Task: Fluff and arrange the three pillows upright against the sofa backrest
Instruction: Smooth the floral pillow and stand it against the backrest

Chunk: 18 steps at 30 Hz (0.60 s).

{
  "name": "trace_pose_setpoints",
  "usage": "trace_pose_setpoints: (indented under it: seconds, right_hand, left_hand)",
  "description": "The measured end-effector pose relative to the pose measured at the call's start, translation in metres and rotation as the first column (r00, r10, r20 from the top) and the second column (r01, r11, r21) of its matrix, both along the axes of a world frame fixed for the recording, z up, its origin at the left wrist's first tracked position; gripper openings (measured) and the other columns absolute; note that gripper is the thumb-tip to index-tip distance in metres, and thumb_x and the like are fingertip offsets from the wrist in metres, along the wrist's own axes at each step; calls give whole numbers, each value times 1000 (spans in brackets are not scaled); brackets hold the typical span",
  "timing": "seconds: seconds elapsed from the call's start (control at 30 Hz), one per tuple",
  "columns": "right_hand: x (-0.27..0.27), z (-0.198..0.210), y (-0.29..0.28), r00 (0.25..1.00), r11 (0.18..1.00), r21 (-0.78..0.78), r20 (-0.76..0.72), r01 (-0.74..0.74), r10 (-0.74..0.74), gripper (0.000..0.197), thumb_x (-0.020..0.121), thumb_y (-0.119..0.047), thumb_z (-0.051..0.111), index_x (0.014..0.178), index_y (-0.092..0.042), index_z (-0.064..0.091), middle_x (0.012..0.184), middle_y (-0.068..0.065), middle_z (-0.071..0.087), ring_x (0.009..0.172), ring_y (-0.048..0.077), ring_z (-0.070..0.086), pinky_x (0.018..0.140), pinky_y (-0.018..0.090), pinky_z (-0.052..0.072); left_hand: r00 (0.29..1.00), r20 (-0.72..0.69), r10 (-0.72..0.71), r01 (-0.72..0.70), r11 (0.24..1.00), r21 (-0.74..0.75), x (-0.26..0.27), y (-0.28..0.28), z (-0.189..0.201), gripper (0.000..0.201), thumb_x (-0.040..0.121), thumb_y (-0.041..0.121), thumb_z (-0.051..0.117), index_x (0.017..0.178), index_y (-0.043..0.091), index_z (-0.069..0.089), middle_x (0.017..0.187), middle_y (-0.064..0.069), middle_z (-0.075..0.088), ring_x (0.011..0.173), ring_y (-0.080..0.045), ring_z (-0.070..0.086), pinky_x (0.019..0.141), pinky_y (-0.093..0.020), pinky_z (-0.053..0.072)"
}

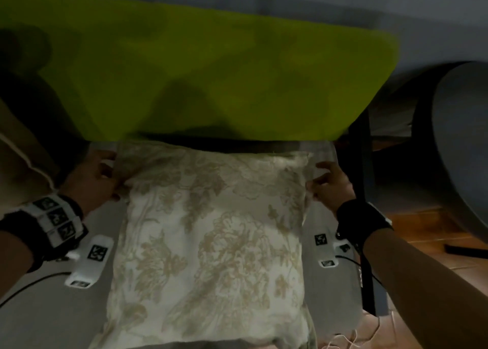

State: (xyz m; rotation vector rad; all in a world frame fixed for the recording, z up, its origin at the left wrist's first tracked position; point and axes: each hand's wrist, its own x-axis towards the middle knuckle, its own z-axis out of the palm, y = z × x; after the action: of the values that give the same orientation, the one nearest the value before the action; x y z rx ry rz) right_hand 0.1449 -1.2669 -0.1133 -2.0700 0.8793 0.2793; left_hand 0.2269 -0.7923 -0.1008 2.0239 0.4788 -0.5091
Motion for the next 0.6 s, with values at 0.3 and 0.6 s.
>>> trace_pose_setpoints:
  seconds: [0.3,0.6]
  right_hand:
    - [-34,44,60,550,575,-417,193,-704,813,64,102,-63,27,159,-34,25,167,4,25,156,23,18,124,43,18]
    - [-61,0,74,519,535,-25,-287,-844,805,82,84,-93,14,149,-60,-24,164,-18,-30,154,16,-24,124,56,-7]
  left_hand:
    - [439,271,-857,660,512,549,-42,-45,53,64,100,57,34,154,22,31,165,3,18,149,-33,24,120,-50,22]
    - [417,-216,-883,871,319,374,-72,-54,7,79,76,92,-2,146,60,-22,156,24,-35,145,-5,-34,123,-41,-10]
